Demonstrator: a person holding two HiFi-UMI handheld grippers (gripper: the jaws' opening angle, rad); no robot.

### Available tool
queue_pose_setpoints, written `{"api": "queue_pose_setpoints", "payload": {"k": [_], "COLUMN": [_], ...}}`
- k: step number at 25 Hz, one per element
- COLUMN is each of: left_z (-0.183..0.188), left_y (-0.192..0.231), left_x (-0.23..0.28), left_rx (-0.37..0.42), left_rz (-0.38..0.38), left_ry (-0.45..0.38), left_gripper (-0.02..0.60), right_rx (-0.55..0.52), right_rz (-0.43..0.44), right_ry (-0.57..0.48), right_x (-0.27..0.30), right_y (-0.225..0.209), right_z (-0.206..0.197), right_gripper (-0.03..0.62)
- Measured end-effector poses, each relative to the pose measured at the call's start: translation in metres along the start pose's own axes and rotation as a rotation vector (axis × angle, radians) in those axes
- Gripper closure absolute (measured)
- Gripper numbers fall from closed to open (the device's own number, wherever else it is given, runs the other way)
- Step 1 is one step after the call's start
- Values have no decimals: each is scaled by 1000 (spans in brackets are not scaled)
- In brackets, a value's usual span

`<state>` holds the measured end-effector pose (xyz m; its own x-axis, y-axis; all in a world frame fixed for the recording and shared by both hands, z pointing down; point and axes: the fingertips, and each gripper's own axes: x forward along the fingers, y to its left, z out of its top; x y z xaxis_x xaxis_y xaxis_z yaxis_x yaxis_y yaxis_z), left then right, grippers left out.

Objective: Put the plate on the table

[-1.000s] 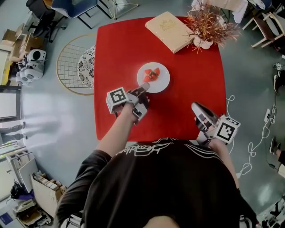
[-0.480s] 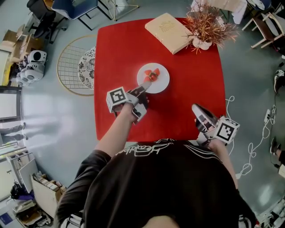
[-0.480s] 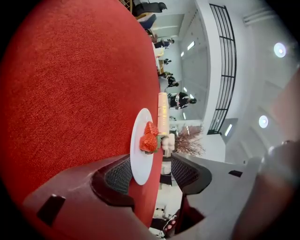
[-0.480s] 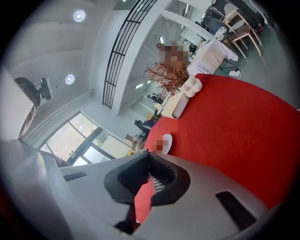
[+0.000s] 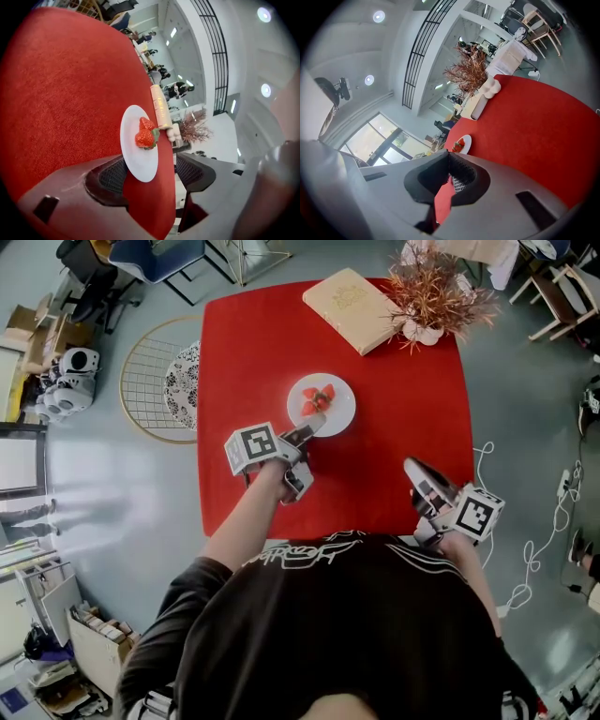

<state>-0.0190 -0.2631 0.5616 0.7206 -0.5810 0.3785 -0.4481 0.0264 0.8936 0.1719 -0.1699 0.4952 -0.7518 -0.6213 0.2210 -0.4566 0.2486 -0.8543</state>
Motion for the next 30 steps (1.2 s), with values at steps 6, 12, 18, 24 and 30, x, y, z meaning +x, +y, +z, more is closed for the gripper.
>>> {"api": "queue_pose_setpoints", "payload": {"k": [6,12,18,24,30], "left_z": [-11,-25,-39,-43,-47], "left_y": [-3,-5,1,7,11], "left_x": [1,1,6,7,3], "left_rx": [227,444,635,761,831], "left_rz": [128,212,271,335,385], "left_ry": [88,200,329,380,436], "left_gripper": [255,234,233,234,235], "right_rx": [-15,-57,-34,-20,-20], "right_rz": [-5,1,-4,-4,9], "right_ry": [-1,31,23,21,25], "right_x": [1,2,-2,1,6], "right_y": [-1,2,-1,-3,0], "right_z": [4,-2,-5,-12,-12], "right_gripper": [586,586,586,586,586]}}
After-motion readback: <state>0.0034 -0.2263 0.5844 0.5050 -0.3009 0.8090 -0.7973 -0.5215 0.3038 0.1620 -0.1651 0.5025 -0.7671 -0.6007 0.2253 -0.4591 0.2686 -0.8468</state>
